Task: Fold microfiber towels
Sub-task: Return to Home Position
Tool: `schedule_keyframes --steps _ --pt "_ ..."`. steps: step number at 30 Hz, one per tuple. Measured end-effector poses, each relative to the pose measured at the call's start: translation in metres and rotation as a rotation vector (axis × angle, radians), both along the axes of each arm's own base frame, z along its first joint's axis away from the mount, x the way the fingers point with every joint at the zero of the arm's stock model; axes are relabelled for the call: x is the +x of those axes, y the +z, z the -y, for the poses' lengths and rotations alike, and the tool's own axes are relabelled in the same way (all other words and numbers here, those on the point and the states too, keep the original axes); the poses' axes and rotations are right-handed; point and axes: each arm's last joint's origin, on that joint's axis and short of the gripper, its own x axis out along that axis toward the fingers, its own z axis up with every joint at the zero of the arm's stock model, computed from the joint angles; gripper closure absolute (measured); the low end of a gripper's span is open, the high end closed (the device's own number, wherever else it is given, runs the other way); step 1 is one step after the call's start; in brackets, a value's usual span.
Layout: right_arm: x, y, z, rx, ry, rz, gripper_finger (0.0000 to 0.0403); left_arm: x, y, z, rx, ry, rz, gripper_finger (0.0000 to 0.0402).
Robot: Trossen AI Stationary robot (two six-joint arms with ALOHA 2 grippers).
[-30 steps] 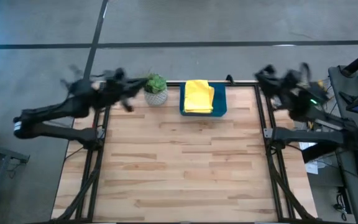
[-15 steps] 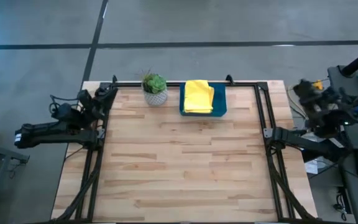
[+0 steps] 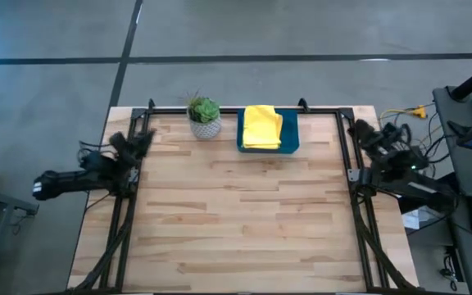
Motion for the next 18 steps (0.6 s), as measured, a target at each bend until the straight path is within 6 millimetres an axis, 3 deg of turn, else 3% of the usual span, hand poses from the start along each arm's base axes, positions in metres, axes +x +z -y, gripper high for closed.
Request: schedule_keyframes --steps 2,10,18 --pt "0.002 -0.007 0.000 0.003 0.013 0.025 0.0394 0.005 -0.011 0.001 -0.017 -0.026 -0.043 0.0401" --pt "0.013 -0.023 -0.003 0.062 0.154 -0.007 0.0394 -0.001 -0.007 0.006 0.002 -0.060 -0.001 0.0401" --pt "0.015 -0.042 -0.011 0.112 0.098 0.028 0.0394 0.004 -0.014 0.011 0.014 -0.096 -0.093 0.0401"
